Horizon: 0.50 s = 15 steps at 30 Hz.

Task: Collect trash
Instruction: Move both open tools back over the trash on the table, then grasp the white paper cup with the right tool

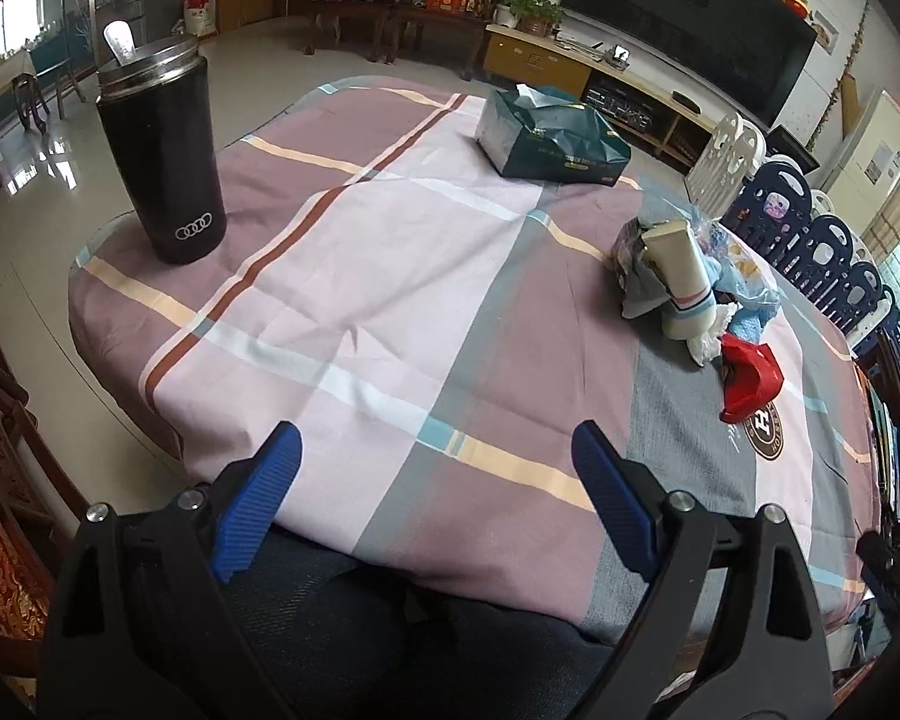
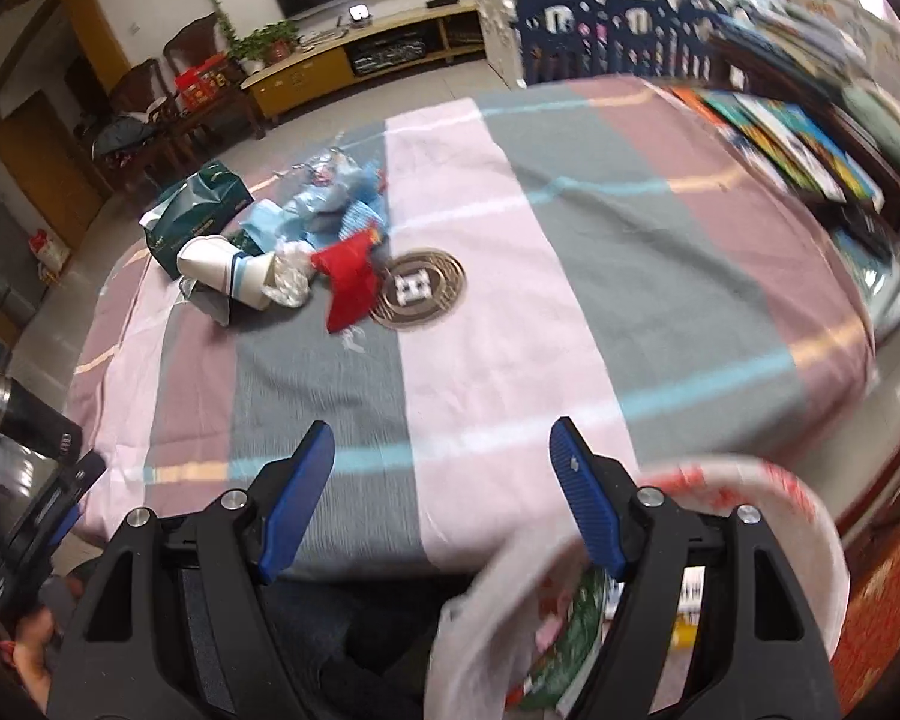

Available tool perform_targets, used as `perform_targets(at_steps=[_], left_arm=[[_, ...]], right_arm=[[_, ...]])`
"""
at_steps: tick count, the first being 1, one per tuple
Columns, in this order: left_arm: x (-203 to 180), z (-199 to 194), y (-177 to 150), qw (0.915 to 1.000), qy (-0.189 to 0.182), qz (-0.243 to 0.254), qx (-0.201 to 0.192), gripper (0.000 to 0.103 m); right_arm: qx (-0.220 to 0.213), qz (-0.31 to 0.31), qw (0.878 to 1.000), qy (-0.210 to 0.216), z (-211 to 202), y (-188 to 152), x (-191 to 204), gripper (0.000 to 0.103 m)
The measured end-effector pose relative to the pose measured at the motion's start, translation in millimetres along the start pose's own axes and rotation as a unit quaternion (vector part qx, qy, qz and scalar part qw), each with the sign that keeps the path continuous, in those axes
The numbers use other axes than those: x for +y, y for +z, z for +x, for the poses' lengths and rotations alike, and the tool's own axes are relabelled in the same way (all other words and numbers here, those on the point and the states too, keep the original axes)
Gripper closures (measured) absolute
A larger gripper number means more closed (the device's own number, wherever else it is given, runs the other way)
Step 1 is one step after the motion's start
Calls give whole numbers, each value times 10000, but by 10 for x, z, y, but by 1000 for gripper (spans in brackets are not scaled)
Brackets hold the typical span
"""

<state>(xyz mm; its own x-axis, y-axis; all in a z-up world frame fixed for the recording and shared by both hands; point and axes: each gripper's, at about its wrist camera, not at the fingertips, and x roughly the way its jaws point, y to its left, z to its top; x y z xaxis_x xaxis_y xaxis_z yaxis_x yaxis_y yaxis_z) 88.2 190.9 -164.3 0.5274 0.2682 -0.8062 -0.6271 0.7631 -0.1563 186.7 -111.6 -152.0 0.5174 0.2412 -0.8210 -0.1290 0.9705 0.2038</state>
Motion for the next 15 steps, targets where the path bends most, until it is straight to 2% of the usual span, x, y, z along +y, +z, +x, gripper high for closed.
perform_targets(at_steps=[5, 8, 12, 15], left_arm=[[3, 57, -7, 9999, 78, 57, 46, 12], [-6, 100, -21, 9999, 103, 94, 83, 12], [6, 154, -24, 9998, 108, 76, 141, 12], [24, 203, -20, 9997, 96, 24, 218, 12]], right_arm=[[-15, -451, 9989, 85, 469, 465, 482, 30], [-12, -957, 9951, 249, 717, 700, 924, 30], [301, -2060, 9781, -23, 1210, 846, 1594, 30], [230, -2743, 9597, -560, 1537, 853, 1927, 30]])
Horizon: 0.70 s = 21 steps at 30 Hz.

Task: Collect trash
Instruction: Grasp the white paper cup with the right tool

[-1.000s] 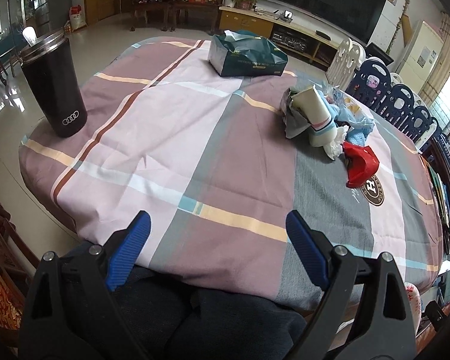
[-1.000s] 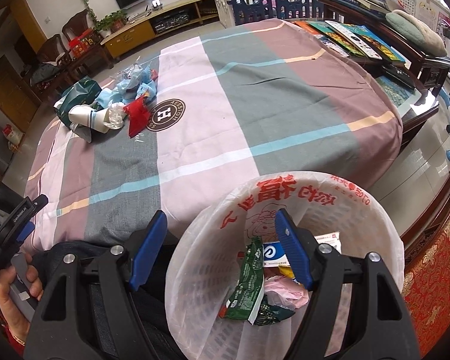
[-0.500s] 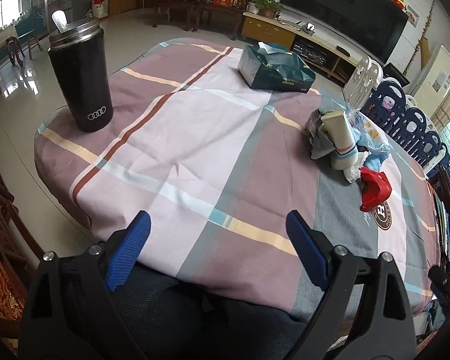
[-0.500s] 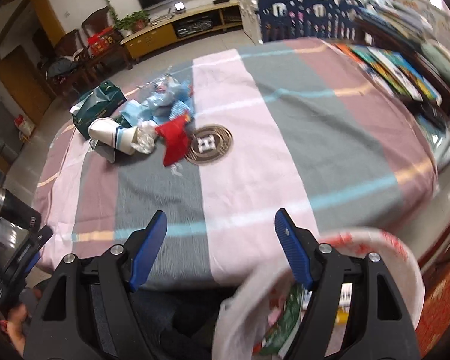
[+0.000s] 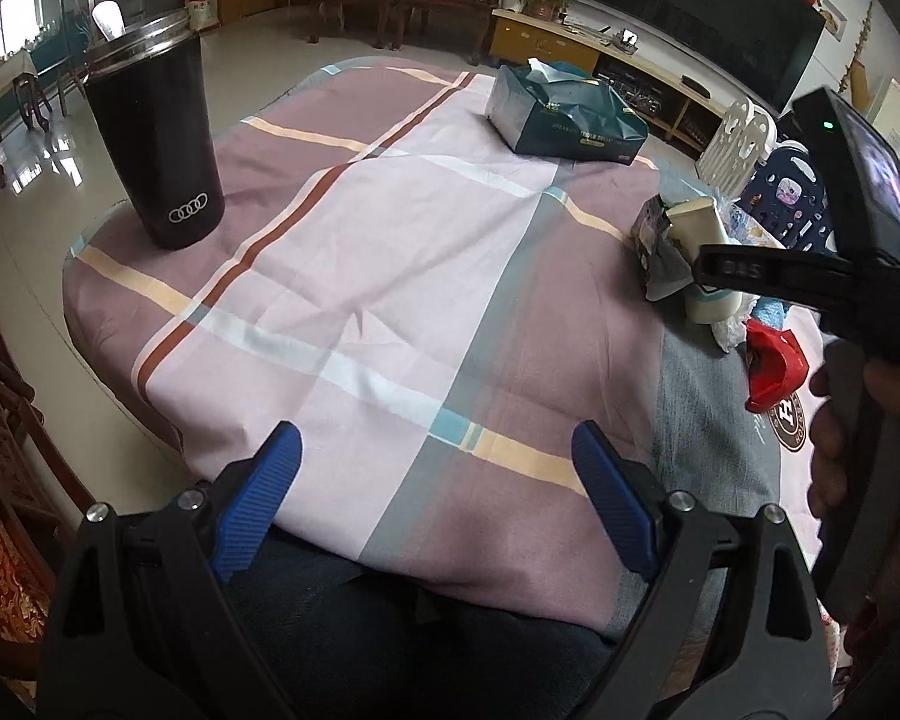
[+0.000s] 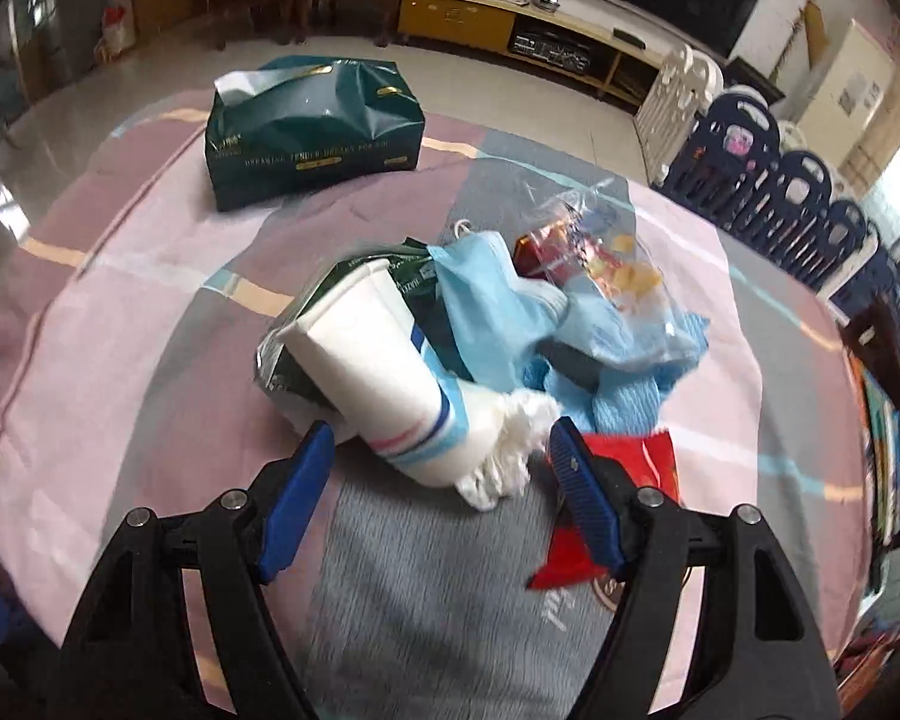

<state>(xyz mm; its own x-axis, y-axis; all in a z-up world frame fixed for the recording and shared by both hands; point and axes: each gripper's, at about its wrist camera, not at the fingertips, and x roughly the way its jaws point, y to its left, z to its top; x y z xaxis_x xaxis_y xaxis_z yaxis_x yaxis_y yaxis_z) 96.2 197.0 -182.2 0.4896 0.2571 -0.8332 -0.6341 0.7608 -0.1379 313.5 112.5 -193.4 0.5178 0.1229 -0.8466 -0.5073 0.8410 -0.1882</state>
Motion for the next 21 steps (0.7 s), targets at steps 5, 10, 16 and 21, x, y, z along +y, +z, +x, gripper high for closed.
perform_targets(at_steps=[5, 10, 16, 21], left_arm=[[47, 60, 9, 9999, -39, -122, 97, 12], [70, 84, 4, 9997, -28, -208, 128, 12], [74, 74, -13, 9997, 42, -250, 42, 12], [71, 69, -19, 9997, 65, -229, 11, 12]], right_arm=[[23, -154, 9995, 279, 130, 36, 77, 68], [90, -34, 9922, 1241, -200, -253, 43, 71], [550, 985, 9365, 3320, -387, -776, -288, 70], [714, 1336, 9508, 2702, -294, -970, -588, 50]])
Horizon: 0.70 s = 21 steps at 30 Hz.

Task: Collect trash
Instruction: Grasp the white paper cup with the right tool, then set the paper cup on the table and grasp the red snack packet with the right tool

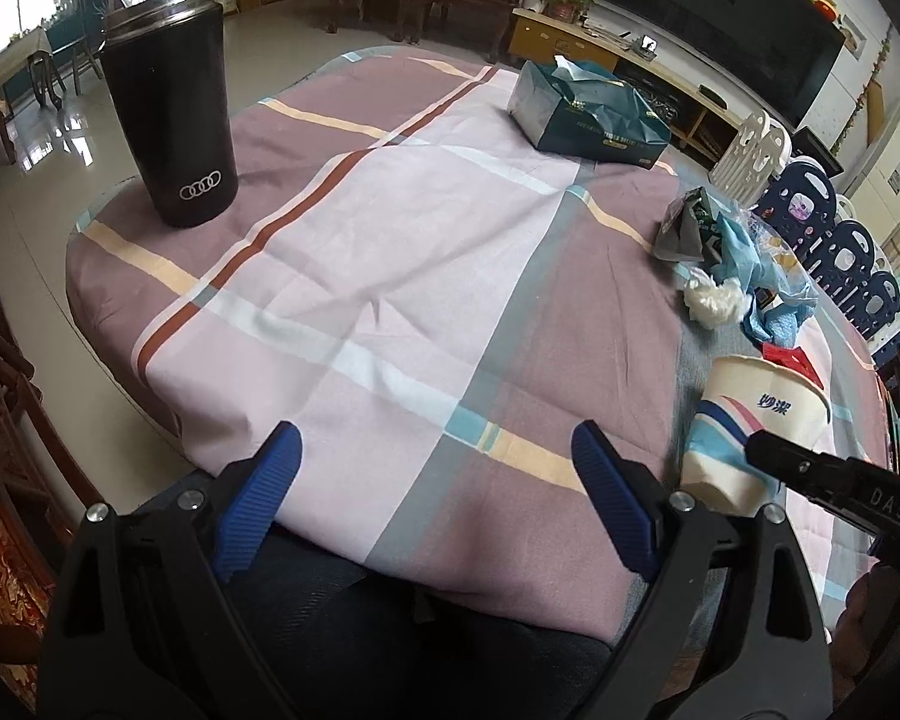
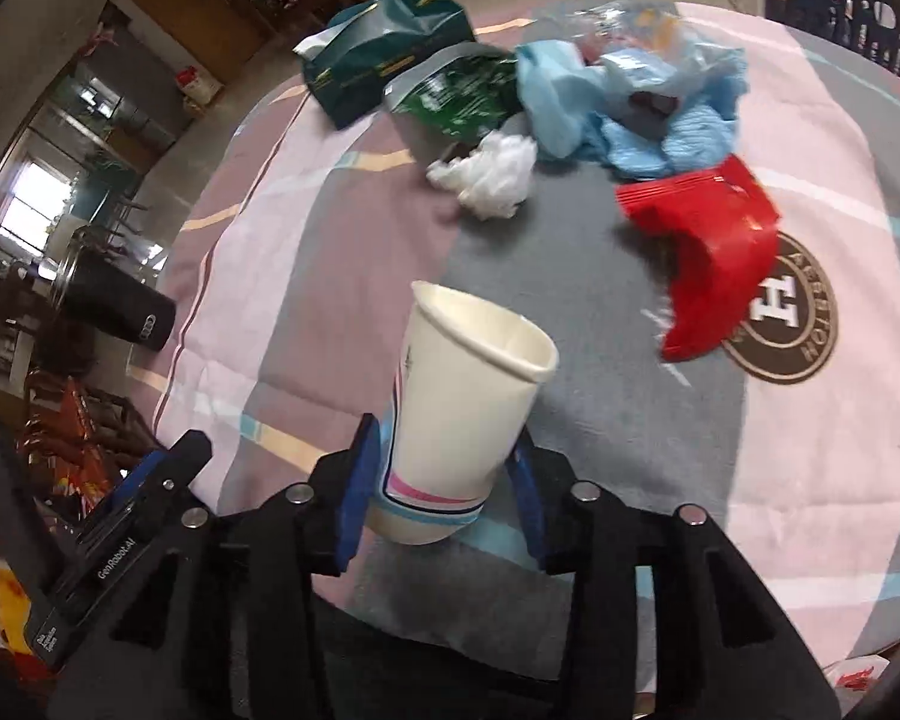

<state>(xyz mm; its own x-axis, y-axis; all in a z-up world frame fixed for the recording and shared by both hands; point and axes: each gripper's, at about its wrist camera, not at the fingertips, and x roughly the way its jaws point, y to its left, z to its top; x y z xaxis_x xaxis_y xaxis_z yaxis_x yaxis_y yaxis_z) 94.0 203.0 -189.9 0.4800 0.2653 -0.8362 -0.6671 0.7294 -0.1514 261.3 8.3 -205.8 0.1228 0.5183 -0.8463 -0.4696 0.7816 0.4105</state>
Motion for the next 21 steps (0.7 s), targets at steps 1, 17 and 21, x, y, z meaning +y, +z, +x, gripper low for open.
perform_targets(at_steps=[1, 17, 21], left_arm=[[2, 1, 2, 10000, 2, 5, 5, 12], [-21, 102, 5, 9997, -42, 69, 248, 12], [-29, 107, 5, 9996, -43, 76, 263, 12]], right_arm=[[-155, 137, 9998, -67, -72, 26, -79, 46], [-389, 238, 9720, -2306, 276, 539, -534, 50], [-475, 175, 9744, -2189, 308, 468, -489, 74]])
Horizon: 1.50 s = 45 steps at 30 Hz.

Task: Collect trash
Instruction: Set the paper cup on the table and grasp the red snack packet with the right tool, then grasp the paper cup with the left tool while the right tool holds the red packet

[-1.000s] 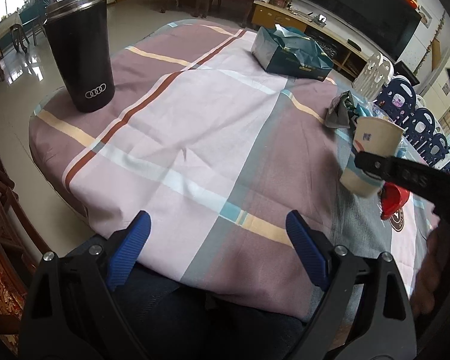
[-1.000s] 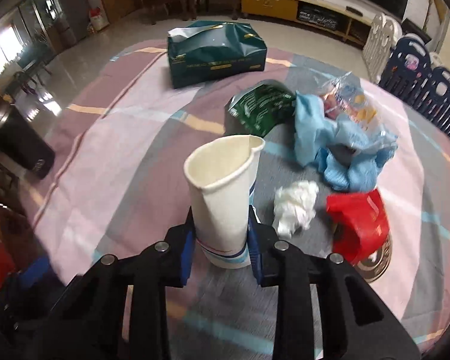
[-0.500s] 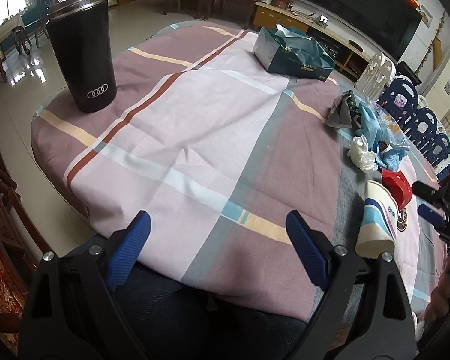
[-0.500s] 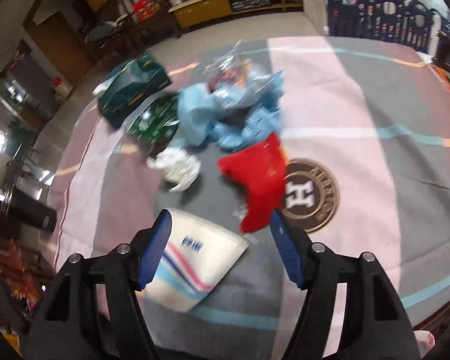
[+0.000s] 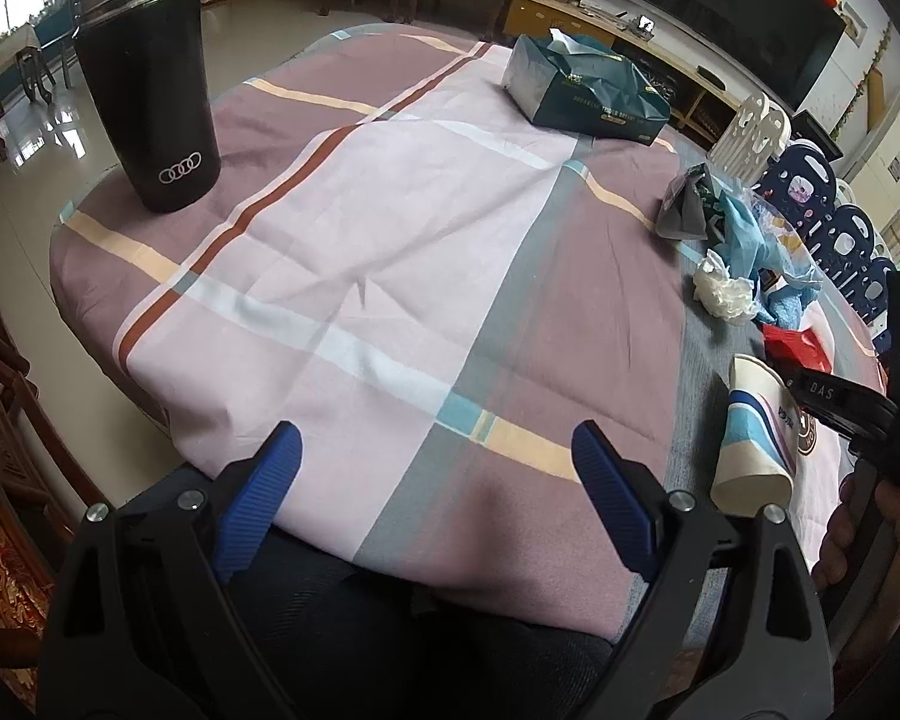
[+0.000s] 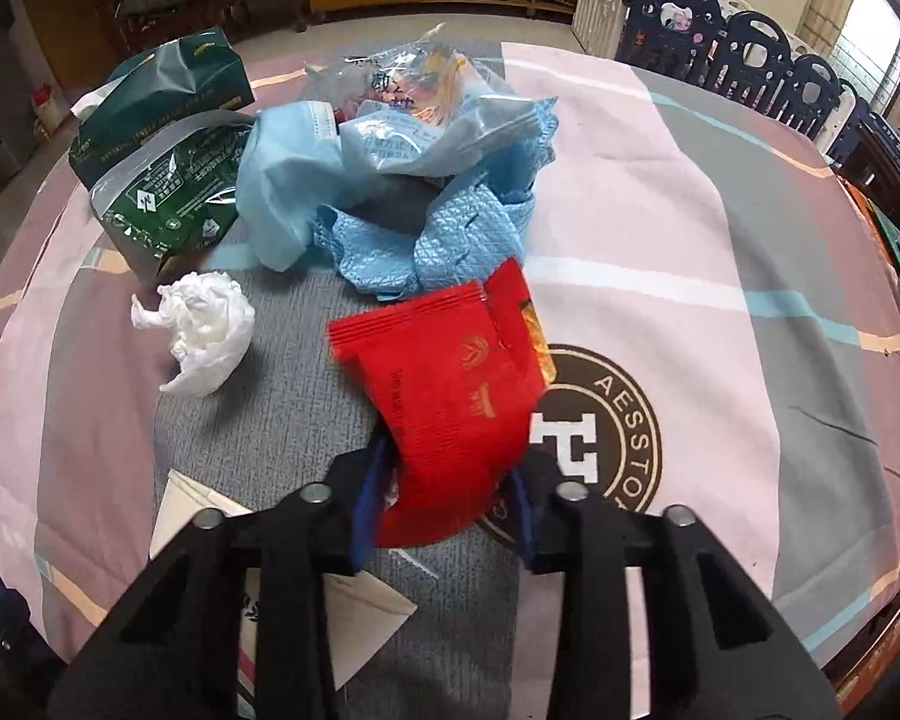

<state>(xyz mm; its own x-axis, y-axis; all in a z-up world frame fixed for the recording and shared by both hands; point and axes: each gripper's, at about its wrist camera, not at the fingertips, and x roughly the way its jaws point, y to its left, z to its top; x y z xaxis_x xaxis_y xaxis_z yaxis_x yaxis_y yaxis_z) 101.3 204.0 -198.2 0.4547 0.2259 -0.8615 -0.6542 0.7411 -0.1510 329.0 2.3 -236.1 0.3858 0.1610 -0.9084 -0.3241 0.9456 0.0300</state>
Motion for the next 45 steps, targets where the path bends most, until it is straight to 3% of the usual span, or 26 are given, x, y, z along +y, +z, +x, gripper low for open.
perform_targets(at_steps=[8, 13, 23, 33, 45], left_arm=[[-21, -30, 1, 10000, -28, 24, -91, 12], [-50, -44, 1, 9998, -62, 96, -138, 12], [-71, -74, 5, 9996, -121, 153, -217, 12], [-30, -71, 13, 9997, -150, 40, -197, 12], [-35, -74, 8, 9997, -149, 64, -200, 12]], right_arm=[[-470, 539, 9974, 99, -511, -239, -376, 75], [-352, 785, 9961, 210, -661, -563, -536, 75], [-151, 307, 9988, 340, -467, -628, 2, 75], [-29, -260, 9946, 1003, -472, -613, 535, 75], [-253, 723, 9910, 1102, -834, -898, -120, 75]])
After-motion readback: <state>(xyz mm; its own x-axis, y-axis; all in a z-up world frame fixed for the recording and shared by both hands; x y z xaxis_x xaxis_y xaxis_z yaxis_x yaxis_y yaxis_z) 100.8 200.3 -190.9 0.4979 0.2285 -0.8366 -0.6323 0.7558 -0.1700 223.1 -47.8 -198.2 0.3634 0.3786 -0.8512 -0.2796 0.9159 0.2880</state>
